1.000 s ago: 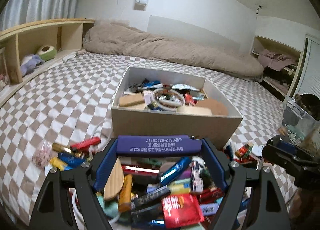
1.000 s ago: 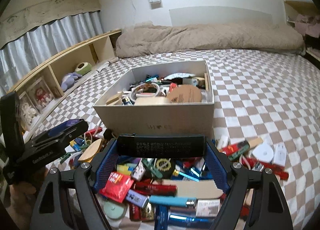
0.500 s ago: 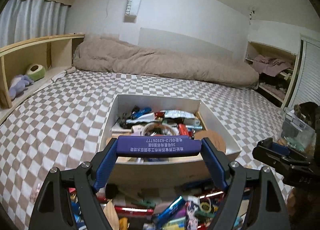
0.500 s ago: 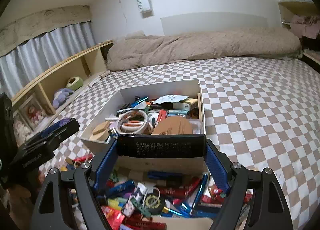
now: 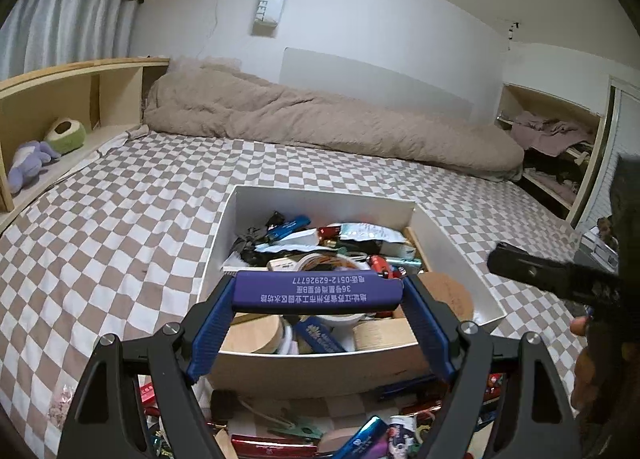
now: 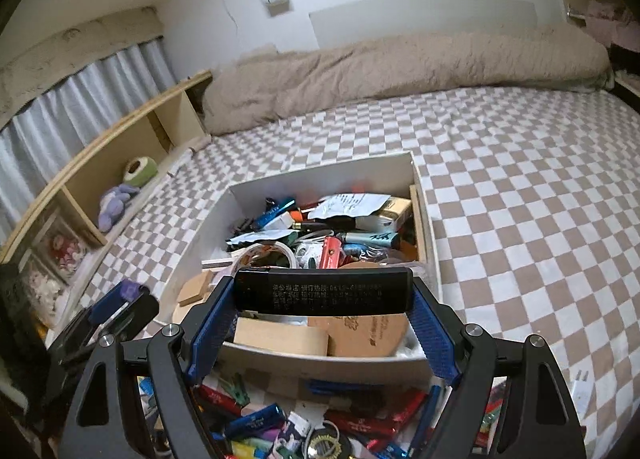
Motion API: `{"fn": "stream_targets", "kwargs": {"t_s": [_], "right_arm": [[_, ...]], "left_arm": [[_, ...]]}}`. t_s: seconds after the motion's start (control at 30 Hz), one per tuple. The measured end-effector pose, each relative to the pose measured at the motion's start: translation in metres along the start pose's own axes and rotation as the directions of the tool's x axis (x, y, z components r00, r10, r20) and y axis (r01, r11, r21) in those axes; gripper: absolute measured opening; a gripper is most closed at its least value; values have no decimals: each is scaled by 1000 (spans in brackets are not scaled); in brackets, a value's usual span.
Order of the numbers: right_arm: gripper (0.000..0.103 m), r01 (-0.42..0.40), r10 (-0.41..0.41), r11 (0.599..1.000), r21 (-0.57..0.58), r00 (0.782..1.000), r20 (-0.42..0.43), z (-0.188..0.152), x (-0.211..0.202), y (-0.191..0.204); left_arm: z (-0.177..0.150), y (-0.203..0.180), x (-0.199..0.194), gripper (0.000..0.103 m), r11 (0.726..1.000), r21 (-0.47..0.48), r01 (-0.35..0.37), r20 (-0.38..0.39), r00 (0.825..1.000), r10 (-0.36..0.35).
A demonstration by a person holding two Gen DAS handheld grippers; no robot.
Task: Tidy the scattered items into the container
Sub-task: 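Carry both items over the shoe box and open the right tool, dropping the black case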
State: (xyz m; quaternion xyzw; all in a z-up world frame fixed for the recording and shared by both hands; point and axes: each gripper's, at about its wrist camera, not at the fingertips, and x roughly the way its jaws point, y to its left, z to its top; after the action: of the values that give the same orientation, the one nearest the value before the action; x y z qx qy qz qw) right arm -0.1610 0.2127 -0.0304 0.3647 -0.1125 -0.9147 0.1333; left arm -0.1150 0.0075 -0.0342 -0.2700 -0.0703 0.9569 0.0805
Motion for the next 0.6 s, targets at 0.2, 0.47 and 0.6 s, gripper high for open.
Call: {"fn": "stream_targets", "kwargs": {"t_s": [0.2,0.47,0.6], "right_arm": [[84,26,-27,1000,-5,999,-37,1,25,10],[84,48,-48,999,13,998,-43,7,39,12],[84,58,-58,998,-1,997,-60,6,47,14]], "left_arm": [[-1,6,6,82,1000,-4,4,-6,1000,-4],[0,14,12,82,1000,-23,5,-11,1000,-5],[3,18,17,82,999,-42,6,-17,1000,-7]]}}
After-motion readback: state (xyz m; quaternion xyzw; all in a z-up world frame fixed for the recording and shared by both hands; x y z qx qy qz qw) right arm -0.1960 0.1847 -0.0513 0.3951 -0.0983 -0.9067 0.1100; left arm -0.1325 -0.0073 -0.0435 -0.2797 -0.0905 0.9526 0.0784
